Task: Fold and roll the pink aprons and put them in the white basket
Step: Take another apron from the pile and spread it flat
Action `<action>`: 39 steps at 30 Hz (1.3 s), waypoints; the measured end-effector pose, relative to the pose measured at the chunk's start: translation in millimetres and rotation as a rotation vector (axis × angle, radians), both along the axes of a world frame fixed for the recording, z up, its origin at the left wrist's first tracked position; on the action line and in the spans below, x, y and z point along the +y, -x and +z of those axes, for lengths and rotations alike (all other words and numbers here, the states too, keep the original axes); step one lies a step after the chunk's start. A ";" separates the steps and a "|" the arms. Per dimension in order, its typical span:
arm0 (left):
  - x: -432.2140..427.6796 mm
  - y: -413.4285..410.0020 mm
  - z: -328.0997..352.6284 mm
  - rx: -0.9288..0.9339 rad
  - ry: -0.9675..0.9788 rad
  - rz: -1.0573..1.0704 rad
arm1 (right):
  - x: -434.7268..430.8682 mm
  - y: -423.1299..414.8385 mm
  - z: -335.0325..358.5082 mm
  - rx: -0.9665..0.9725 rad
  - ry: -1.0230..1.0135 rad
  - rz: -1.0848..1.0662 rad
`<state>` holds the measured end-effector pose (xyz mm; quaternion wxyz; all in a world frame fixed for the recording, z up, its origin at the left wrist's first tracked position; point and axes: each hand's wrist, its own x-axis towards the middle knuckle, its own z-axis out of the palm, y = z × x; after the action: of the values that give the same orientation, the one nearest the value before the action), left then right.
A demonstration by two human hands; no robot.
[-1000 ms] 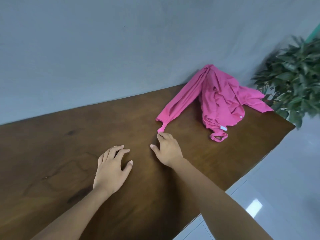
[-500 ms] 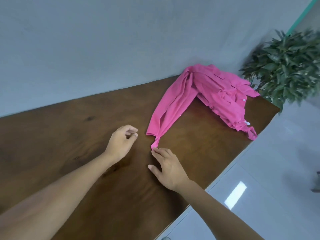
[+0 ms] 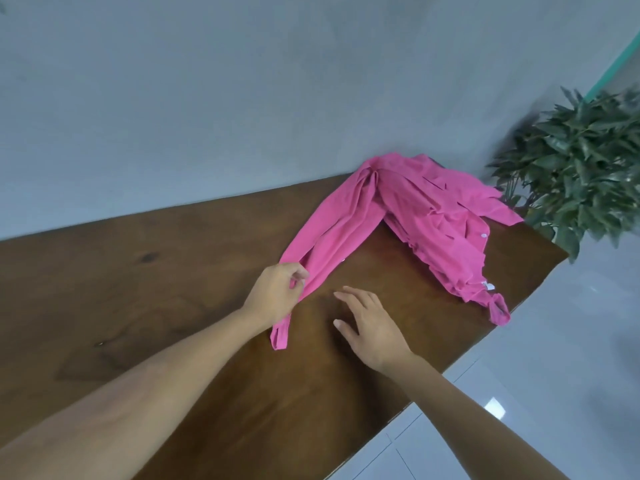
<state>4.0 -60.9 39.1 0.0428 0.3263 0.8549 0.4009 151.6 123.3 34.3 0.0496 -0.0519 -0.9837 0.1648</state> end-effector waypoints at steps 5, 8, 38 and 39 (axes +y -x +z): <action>58.1 6.6 -13.0 0.079 0.217 0.041 | 88.6 28.6 5.1 0.010 -0.071 -0.074; 73.6 15.8 -22.6 0.154 0.368 0.116 | 135.0 48.6 5.1 -0.007 -0.145 -0.126; -31.2 89.1 193.5 0.191 -0.020 0.263 | 73.9 198.4 138.8 0.414 0.144 -0.133; -34.7 94.2 204.2 0.218 -0.034 0.266 | 72.5 199.9 152.5 0.450 0.144 -0.126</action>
<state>-90.2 -95.6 243.3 -0.1094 0.2523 0.8832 0.3799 -48.2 195.8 186.9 0.2740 -0.0786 -0.9284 0.2383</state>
